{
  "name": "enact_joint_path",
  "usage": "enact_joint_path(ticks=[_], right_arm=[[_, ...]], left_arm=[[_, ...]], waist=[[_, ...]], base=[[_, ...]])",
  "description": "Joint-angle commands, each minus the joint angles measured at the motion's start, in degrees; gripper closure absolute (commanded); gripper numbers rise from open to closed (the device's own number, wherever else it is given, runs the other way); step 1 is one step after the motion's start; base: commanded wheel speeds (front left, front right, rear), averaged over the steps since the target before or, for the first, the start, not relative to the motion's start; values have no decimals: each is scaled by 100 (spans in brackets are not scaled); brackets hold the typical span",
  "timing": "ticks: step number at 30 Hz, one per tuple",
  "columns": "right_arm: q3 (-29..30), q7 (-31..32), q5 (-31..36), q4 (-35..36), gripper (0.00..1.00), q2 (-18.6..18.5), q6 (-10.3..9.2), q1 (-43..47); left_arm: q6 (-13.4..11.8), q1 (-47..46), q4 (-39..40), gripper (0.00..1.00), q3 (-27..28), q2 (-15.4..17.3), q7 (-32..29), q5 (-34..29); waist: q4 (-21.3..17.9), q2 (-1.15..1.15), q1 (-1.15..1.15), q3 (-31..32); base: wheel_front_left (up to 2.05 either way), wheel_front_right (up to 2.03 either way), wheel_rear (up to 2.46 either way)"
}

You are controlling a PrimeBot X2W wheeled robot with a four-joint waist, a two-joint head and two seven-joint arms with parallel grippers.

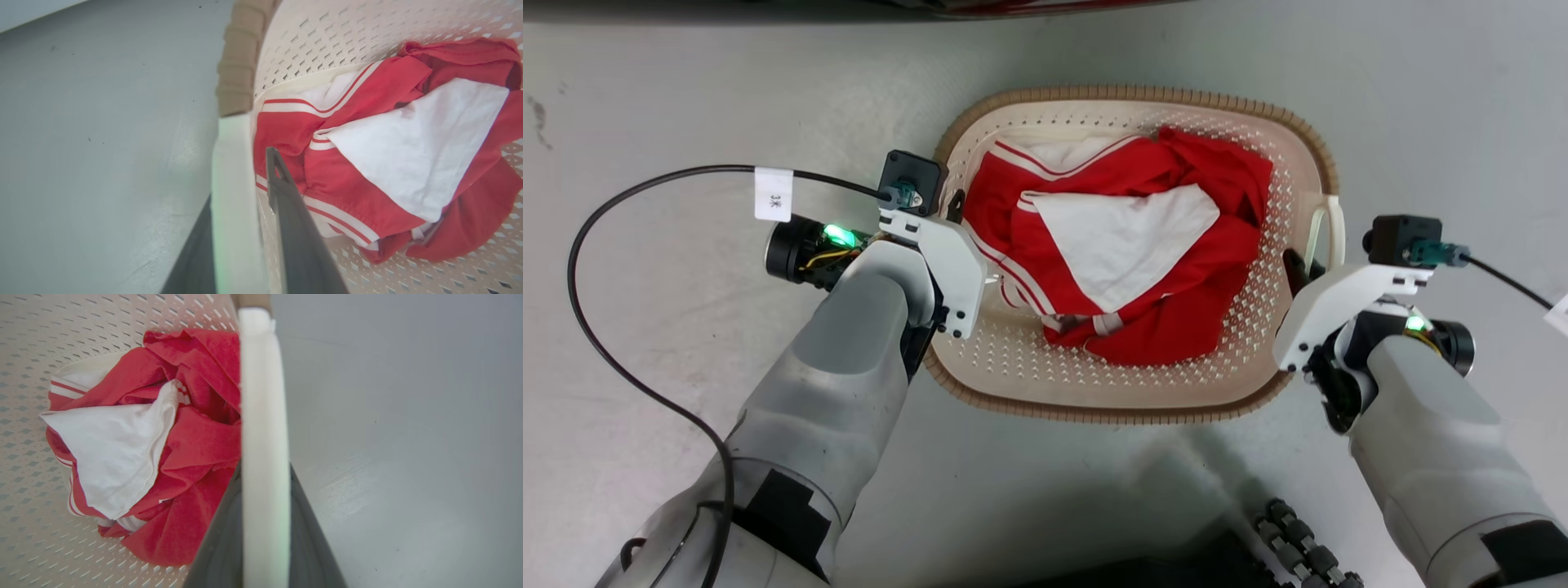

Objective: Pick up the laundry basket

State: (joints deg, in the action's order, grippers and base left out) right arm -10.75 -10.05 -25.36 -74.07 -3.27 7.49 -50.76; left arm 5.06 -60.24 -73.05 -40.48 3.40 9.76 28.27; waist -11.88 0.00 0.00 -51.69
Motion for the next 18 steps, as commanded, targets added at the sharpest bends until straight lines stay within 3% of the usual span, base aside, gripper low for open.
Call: enact_joint_path(ticks=[1, 10, 18], right_arm=[[-41, 3, -17, 34, 100, 69, 0, 8], [-358, 371, 11, 41, 100, 43, 7, 390], [-634, 767, -28, 51, 100, 35, 7, 501]], left_arm=[[101, 81, 28, 100, -79, -95, 2, -16], [209, 617, 302, 100, -383, -121, -585, 484], [134, 1016, 401, 100, -555, -137, -1314, 1054]], waist=[[17, 0, 0, 81], [229, 0, 0, 1239], [398, 0, 0, 2049]], base=[[0, 0, 0], [0, 0, 0], [0, 0, 0]])
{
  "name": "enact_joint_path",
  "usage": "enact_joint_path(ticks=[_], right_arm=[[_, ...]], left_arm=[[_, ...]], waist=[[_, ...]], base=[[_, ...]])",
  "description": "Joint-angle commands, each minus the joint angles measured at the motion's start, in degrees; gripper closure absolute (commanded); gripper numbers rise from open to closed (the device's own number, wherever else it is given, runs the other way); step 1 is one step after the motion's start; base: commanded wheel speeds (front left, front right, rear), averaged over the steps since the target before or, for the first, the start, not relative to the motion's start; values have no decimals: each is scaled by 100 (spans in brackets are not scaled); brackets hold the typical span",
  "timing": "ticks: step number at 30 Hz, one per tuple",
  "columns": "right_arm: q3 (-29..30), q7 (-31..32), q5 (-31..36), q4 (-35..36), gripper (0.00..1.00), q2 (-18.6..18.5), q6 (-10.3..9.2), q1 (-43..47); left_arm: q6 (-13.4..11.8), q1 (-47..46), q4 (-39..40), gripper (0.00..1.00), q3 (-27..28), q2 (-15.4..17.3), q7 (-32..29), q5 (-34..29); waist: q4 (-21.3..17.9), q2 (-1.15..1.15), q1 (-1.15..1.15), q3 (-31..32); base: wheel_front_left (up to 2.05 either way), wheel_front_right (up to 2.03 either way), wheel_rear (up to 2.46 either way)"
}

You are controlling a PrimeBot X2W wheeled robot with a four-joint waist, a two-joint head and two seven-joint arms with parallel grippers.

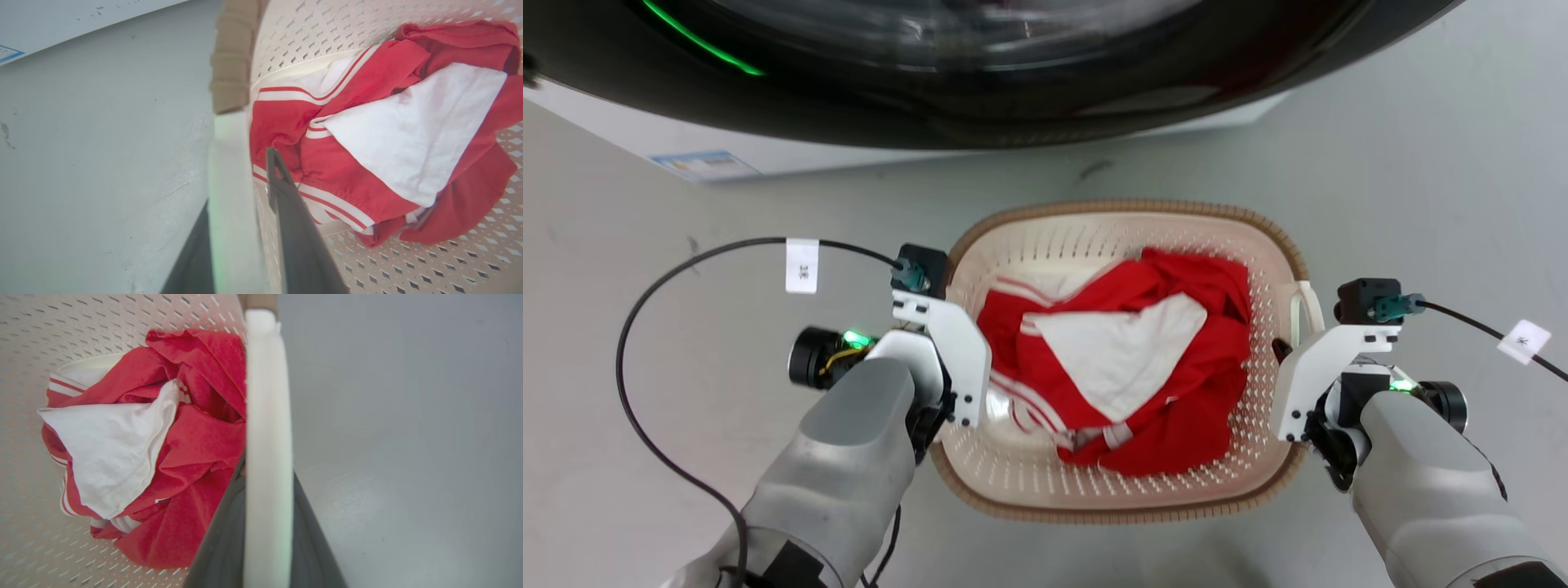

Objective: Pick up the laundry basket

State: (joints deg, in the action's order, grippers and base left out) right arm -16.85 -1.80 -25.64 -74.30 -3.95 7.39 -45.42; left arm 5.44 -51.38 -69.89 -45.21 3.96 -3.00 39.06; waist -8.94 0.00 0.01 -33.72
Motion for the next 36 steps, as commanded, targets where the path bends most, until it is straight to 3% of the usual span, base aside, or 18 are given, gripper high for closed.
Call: enact_joint_path(ticks=[1, 16, 36], right_arm=[[-87, -2, 2, 77, 100, 108, 18, -44], [-1100, 1620, -586, 451, 100, 81, 45, 197], [-2165, 2816, -1590, 801, 100, 34, 53, 426]], left_arm=[[89, 158, 99, 100, -91, -197, -111, 47], [19, 330, -10, 100, -291, -220, -1103, 827], [100, 592, -294, 100, -280, -179, -1549, 1185]], waist=[[123, 0, -1, 343], [365, 0, -1, 1468], [462, 0, -1, 2685]], base=[[0, 0, 0], [0, 0, 0], [0, 0, 0]])
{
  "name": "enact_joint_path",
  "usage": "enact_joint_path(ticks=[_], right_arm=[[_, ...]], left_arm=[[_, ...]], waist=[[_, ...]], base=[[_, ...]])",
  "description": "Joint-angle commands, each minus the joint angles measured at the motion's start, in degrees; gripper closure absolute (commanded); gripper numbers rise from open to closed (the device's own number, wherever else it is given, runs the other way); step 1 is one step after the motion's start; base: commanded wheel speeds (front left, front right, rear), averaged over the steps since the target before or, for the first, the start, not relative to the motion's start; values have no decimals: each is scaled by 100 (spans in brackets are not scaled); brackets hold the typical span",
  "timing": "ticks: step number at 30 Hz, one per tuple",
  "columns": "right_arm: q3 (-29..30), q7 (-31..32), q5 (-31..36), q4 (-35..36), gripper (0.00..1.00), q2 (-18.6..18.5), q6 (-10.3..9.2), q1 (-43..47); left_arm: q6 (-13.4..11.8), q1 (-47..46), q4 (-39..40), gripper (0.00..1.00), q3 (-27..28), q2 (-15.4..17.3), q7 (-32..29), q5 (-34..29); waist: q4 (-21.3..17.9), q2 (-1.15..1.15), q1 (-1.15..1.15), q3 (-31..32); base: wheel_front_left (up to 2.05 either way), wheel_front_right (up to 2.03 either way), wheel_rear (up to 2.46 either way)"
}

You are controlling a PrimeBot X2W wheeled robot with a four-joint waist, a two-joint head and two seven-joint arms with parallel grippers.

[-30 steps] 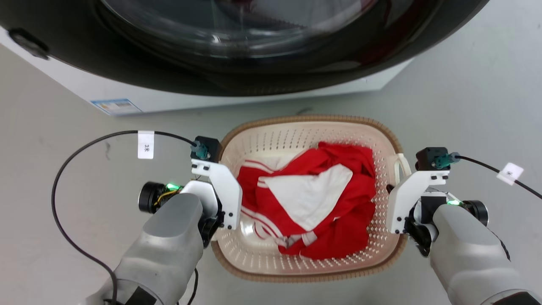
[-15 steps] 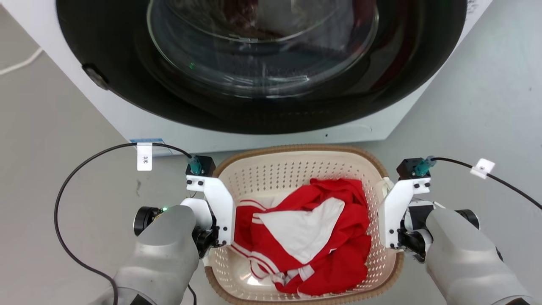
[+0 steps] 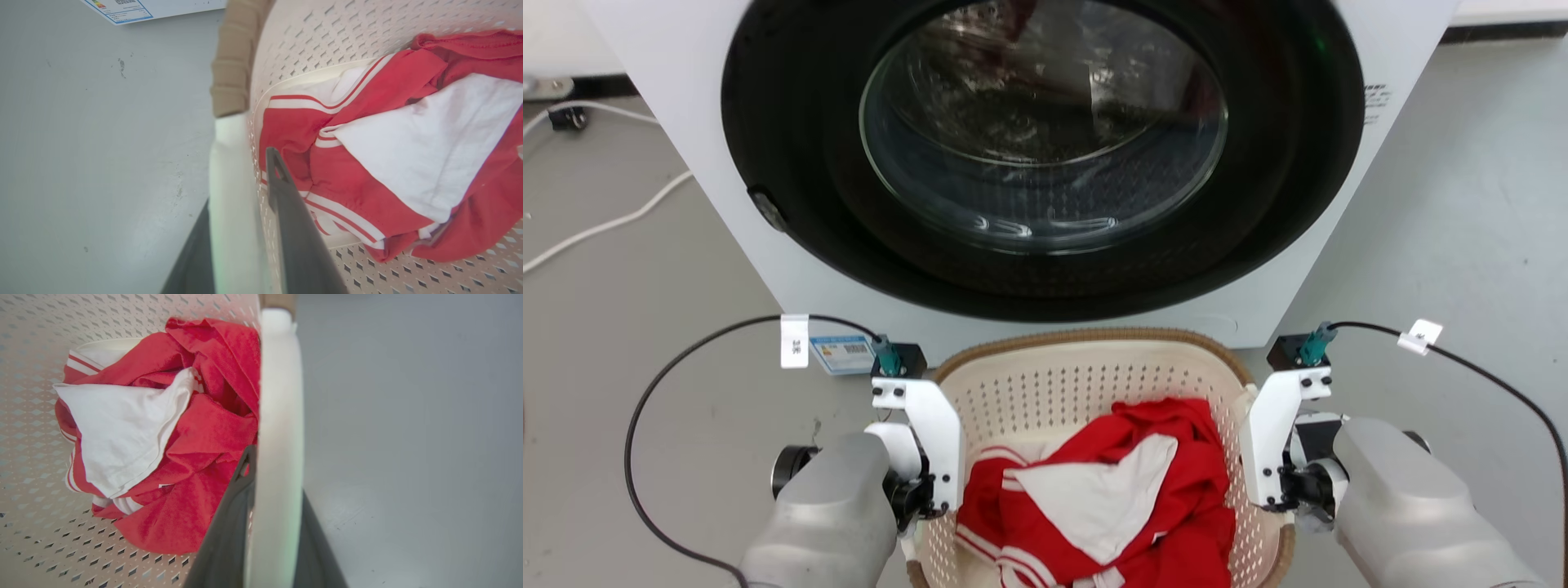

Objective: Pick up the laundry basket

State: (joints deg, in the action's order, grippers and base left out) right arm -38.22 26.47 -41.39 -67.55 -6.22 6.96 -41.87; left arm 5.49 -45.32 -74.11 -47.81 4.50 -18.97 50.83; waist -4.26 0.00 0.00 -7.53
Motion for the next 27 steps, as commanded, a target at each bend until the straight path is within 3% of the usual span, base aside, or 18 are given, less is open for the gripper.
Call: enact_joint_path(ticks=[1, 8, 27], right_arm=[[-71, 56, -67, 131, 100, 264, 96, 87], [-321, 289, -341, 146, 100, 214, 96, 204], [-789, 434, -781, 23, 100, 227, 96, 272]], left_arm=[[104, 27, 123, 100, -14, -230, 17, 35], [125, 251, 91, 100, -23, -186, -79, 91], [146, 533, 70, 100, -104, -150, -147, 167]], waist=[[-9, 0, 0, 140], [-13, 0, 0, 613], [17, 0, 0, 1107]], base=[[0, 0, 0], [0, 0, 0], [0, 0, 0]])
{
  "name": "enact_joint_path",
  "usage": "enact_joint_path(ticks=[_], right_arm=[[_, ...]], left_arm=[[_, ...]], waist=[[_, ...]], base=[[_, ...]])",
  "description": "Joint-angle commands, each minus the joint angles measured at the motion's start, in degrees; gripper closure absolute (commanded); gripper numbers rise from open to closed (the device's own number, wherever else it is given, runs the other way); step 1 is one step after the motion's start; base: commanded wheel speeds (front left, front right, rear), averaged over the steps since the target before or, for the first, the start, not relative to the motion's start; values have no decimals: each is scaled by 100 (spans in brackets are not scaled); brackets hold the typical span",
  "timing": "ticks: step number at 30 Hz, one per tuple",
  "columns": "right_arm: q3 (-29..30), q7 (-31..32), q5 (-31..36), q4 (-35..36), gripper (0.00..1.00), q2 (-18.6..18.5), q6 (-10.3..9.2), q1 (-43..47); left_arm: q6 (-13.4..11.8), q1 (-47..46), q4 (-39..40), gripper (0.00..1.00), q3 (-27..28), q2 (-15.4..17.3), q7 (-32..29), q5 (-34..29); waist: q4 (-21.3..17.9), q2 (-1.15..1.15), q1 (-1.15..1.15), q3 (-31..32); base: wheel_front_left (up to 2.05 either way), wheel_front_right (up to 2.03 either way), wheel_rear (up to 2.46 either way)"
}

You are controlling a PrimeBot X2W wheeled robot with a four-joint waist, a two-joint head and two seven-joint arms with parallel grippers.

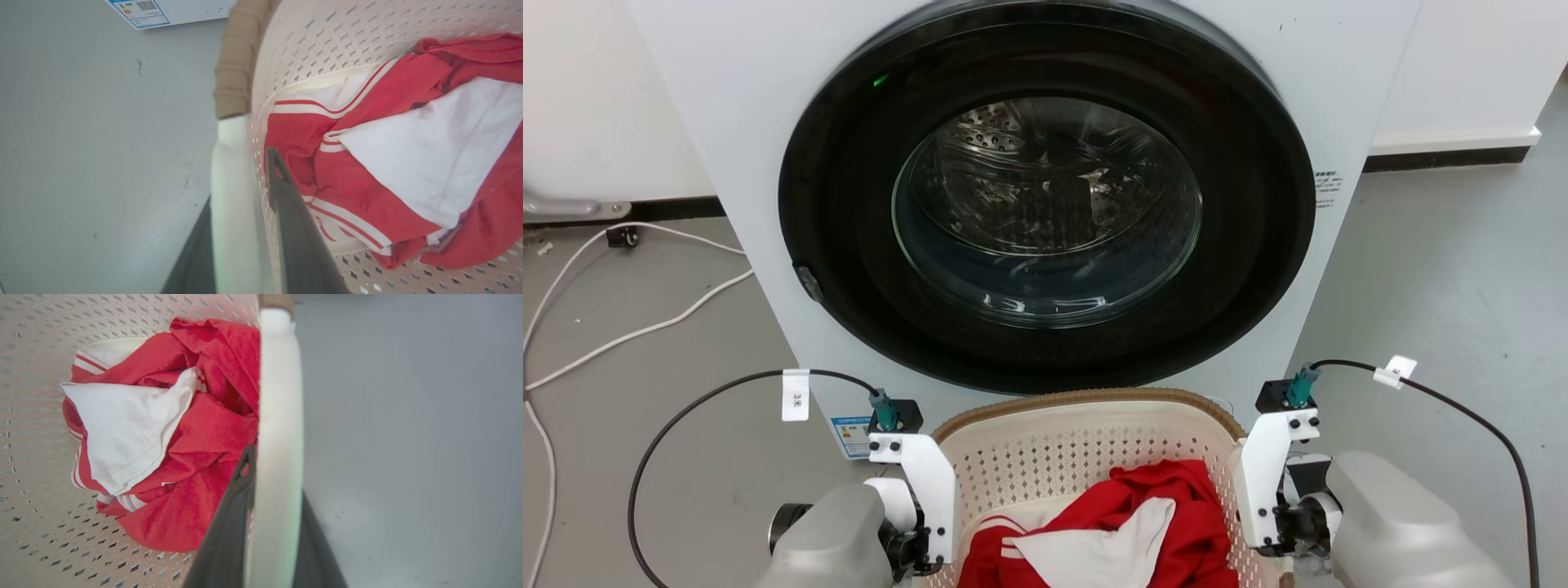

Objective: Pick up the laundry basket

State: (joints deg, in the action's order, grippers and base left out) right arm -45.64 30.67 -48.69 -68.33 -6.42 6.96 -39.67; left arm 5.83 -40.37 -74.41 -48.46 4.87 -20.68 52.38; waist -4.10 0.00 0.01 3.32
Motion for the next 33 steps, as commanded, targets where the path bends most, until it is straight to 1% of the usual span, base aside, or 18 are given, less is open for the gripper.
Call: enact_joint_path(ticks=[1, 10, 33], right_arm=[[-60, 6, -75, 87, 100, 255, 96, 79], [-184, -13, -253, -18, 100, 305, 96, 219], [-461, -171, -549, -93, 100, 298, 96, 52]], left_arm=[[114, 56, 100, 100, -44, -189, 42, 12], [128, 197, 104, 100, -71, -217, 108, 54], [176, 122, 105, 100, -148, -278, 139, 136]], waist=[[0, 0, -1, 41], [-15, 0, -1, 131], [-29, 0, -1, 84]], base=[[0, 0, 0], [0, 0, 0], [0, 0, 0]])
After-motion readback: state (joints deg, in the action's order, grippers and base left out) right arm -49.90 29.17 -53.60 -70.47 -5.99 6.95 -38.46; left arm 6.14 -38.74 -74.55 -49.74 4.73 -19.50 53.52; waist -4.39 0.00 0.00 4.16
